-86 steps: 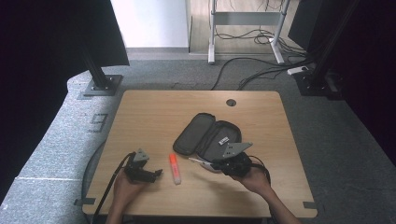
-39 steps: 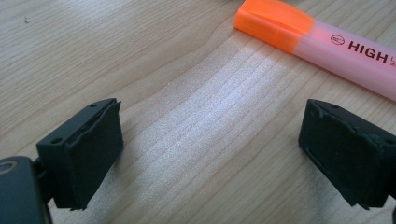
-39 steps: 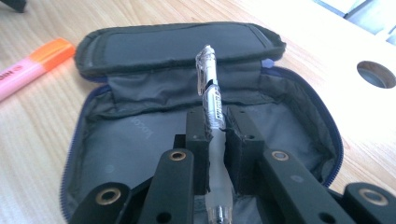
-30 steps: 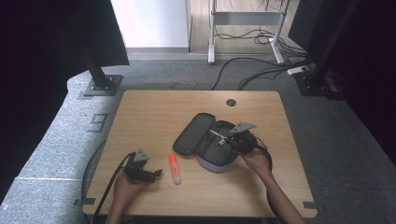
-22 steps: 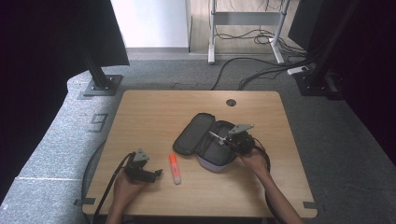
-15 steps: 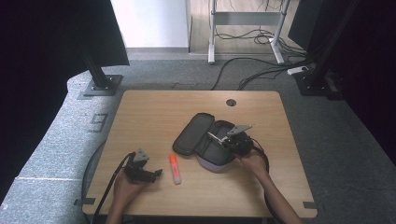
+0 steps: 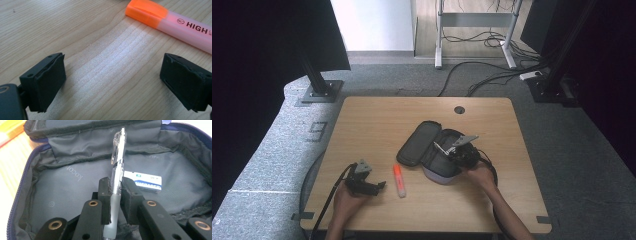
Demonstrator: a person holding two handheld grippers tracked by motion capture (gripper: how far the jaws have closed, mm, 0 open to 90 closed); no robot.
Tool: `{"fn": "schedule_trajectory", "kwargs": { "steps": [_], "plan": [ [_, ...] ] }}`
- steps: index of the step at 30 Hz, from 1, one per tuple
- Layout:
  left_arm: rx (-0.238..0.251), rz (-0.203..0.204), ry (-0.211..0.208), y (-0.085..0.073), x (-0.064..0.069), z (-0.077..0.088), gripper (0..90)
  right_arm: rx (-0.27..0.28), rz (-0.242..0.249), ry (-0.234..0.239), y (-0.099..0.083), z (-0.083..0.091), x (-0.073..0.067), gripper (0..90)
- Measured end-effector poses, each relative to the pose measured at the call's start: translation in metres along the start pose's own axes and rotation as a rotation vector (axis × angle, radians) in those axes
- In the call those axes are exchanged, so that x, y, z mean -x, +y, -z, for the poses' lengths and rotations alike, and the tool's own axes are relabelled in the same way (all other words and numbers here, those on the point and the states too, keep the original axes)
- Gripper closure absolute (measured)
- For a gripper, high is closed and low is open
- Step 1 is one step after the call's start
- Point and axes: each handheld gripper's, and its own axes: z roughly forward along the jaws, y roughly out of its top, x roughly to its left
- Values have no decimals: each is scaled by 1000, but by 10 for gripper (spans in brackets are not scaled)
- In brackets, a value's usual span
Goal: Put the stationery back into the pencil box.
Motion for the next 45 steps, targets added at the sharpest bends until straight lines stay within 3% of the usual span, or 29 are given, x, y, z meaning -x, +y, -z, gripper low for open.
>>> {"fn": "schedule_trajectory", "kwargs": {
  "steps": [6, 10, 18, 30, 33, 45],
  "plan": [
    [0, 0, 1, 0, 0, 0, 61, 8, -1, -9, 1, 2, 1, 675],
    [1, -1, 1, 0, 0, 0, 61, 13, 1, -25, 3, 5, 2, 570],
    [0, -1, 0, 0, 0, 0, 61, 8, -3, -35, 7, 13, 2, 286],
    [1, -1, 1, 0, 0, 0, 61, 9, 19, -48, 7, 30, -1, 120],
    [1, -1, 1, 0, 0, 0, 61, 16, 32, -58, 6, 34, -2, 43],
    [0, -1, 0, 0, 0, 0, 61, 39, 47, -86, 0, 47, -3, 0]
  ]
}}
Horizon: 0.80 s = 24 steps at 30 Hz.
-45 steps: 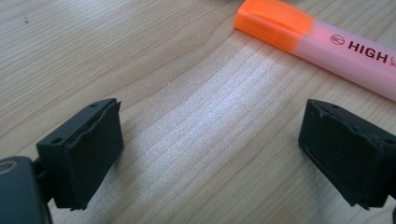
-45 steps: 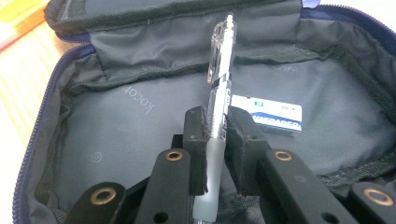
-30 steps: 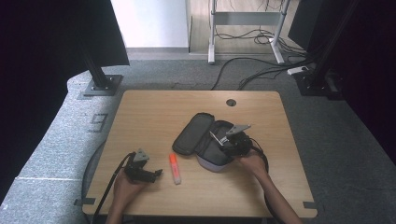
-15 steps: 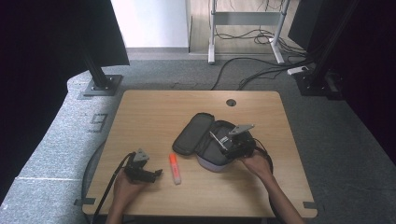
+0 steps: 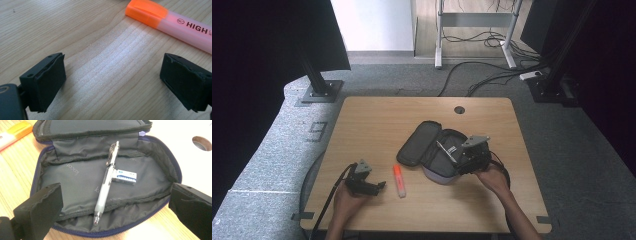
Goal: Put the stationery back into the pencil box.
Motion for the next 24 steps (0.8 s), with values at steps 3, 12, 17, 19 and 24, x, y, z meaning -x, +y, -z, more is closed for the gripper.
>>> {"fn": "schedule_trajectory", "kwargs": {
  "steps": [3, 12, 17, 19, 24],
  "plan": [
    [0, -1, 1, 0, 0, 0, 61, 7, 6, -10, -2, 5, 1, 0],
    [0, 0, 1, 0, 0, 0, 61, 21, -3, -28, -8, 19, 4, 0],
    [0, 0, 0, 0, 0, 0, 61, 15, -3, -38, -15, 24, 5, 6],
    [0, 0, 1, 0, 0, 0, 61, 16, -6, -41, -17, 25, 6, 7],
    [0, 0, 1, 0, 0, 0, 61, 20, -26, -42, -29, 30, 9, 10]
  ]
}}
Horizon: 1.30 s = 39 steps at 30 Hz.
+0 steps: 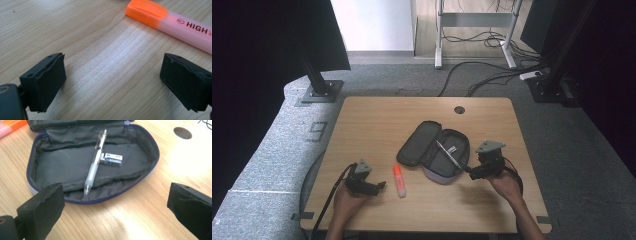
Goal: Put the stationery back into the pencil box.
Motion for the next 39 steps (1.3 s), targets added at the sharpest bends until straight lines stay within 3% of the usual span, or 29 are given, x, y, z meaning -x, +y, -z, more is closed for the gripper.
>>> {"fn": "schedule_trajectory", "kwargs": {
  "steps": [12, 27, 39],
  "plan": [
    [0, 0, 0, 0, 0, 0, 61, 2, -40, -17, -26, 5, 2, 10],
    [7, -21, -17, -1, 2, 1, 98, -27, -108, -28, -69, -9, 5, 11],
    [-9, 6, 2, 1, 5, 1, 96, -44, -142, -1, -81, -15, 7, 7]
  ]
}}
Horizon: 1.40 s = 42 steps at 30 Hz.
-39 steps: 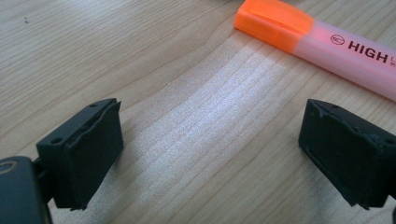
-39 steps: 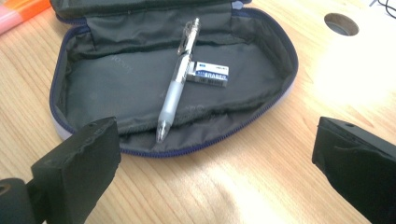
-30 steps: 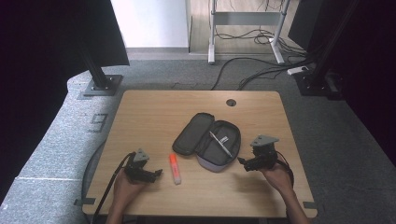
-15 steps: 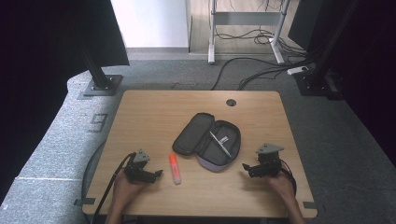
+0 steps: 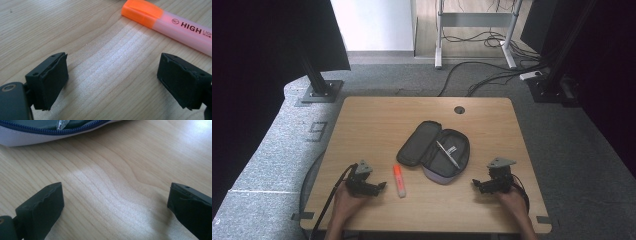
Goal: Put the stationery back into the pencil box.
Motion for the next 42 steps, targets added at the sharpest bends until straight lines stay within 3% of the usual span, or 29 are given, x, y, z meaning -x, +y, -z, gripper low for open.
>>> {"fn": "schedule_trajectory", "kwargs": {
  "steps": [4, 7, 14, 18, 30, 42],
  "plan": [
    [-18, 13, 17, 4, 3, 0, 97, -6, -12, 5, -1, 0, 1, 6],
    [-7, -5, 17, 9, 8, 4, 112, -5, -14, 1, -1, 1, 1, 5],
    [28, -20, -17, 22, 16, 8, 142, -5, -14, 1, -1, 1, 1, 5],
    [14, -38, -18, 29, 22, 4, 143, -5, -14, 1, -1, 1, 1, 5],
    [35, -44, -37, 46, 35, -7, 146, -5, -14, 2, -1, 1, 1, 4],
    [10, -56, -20, 49, 46, -21, 147, -5, -15, 3, -1, 1, 1, 4]
  ]
}}
